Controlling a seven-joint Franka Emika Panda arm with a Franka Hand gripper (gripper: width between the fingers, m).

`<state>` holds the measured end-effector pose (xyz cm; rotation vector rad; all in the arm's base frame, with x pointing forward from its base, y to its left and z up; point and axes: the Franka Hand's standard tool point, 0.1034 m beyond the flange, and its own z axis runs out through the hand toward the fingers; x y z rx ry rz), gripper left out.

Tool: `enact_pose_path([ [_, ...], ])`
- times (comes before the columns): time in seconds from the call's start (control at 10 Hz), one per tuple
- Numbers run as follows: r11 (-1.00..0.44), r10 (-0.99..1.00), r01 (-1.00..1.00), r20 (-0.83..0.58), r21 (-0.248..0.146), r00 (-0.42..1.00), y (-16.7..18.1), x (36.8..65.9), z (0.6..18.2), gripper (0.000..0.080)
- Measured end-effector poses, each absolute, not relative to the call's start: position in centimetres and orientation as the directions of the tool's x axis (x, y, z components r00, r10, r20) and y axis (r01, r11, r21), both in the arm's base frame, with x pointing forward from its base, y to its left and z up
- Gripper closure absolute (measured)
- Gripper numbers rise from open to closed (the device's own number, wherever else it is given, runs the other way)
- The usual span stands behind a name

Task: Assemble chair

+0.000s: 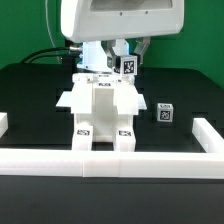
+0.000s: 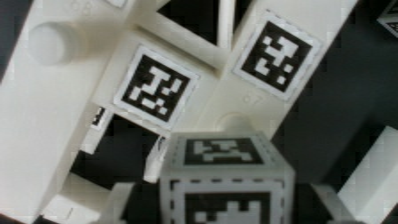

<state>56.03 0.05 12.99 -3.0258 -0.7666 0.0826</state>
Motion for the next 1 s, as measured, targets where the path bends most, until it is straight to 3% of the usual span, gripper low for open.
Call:
enact_pose_path([
  [1.0,-0.903,0.429,0.428,-0.043,-0.025,0.902,0.01,55.76,12.71,0.0515],
])
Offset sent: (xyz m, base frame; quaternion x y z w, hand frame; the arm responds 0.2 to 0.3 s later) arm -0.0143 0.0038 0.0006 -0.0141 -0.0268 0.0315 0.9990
